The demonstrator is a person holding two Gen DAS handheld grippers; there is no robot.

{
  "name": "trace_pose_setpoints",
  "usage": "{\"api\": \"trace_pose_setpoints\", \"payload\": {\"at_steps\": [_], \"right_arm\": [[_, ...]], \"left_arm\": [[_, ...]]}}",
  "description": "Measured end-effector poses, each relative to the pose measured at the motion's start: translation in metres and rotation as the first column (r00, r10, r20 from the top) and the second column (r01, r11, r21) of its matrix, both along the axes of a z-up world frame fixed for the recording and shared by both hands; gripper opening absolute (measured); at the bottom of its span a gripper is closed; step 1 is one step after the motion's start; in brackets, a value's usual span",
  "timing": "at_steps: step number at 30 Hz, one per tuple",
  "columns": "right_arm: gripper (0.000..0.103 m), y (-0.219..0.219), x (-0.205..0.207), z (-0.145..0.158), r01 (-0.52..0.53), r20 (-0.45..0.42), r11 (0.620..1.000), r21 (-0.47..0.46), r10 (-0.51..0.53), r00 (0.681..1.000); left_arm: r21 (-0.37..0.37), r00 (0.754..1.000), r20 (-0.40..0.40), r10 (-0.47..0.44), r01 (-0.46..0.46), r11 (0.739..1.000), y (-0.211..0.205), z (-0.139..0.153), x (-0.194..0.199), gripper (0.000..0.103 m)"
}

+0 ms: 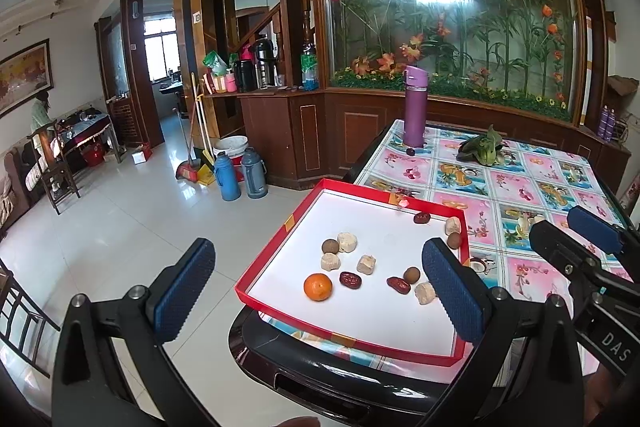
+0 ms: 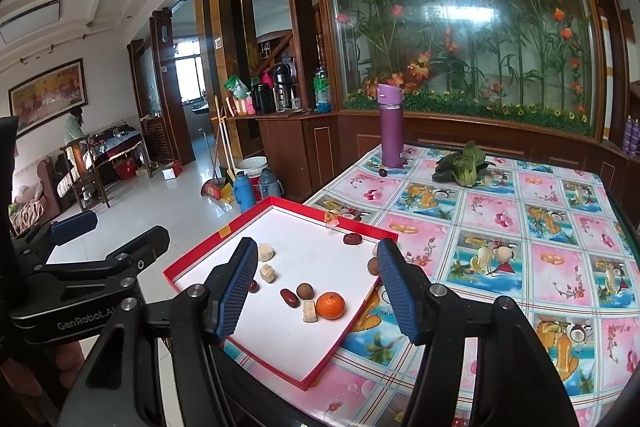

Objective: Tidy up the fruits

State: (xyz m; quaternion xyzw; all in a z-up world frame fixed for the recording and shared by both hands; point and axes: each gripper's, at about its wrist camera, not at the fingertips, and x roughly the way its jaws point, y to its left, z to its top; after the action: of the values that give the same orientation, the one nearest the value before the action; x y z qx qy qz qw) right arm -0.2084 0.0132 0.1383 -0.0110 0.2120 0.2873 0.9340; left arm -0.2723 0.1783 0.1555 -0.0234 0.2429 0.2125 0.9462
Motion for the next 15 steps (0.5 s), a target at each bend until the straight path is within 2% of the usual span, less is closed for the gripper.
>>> {"api": "trace_pose_setpoints", "payload": {"at_steps": [15], "right_arm": [[0.062,-0.0002,-0.0015,0.0023,-0.002,0.009,1.0,-0.001,0.002,1.0]], "left_arm": [[-0.005,1.0,0.012,-0.013,0.013,1.0,-0.0065,0.0,-0.0077,0.103]]}}
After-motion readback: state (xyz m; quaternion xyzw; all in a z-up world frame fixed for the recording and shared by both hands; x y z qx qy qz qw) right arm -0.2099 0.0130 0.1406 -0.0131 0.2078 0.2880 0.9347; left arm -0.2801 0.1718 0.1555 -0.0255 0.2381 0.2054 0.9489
